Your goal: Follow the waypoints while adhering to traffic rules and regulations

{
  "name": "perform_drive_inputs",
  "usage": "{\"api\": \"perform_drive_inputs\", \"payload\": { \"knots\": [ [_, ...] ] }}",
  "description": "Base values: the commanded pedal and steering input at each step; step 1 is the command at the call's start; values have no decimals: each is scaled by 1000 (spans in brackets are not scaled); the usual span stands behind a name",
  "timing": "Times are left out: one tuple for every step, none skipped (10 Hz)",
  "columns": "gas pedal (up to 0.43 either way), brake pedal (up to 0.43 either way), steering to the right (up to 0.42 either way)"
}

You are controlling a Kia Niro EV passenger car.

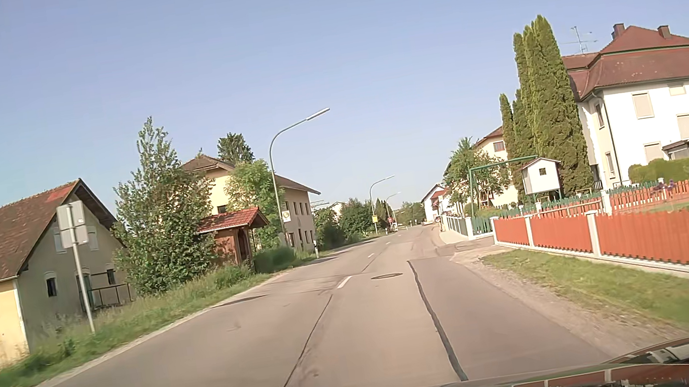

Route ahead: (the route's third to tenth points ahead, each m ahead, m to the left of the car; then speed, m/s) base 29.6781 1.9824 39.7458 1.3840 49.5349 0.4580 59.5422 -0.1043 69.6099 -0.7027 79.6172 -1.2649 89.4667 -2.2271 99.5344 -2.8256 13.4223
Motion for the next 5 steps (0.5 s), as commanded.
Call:
{"api": "perform_drive_inputs", "payload": {
  "knots": [
    [8, 0, 11],
    [8, 0, 11],
    [28, 0, 11],
    [47, 0, 11],
    [59, 0, 11]
  ]
}}
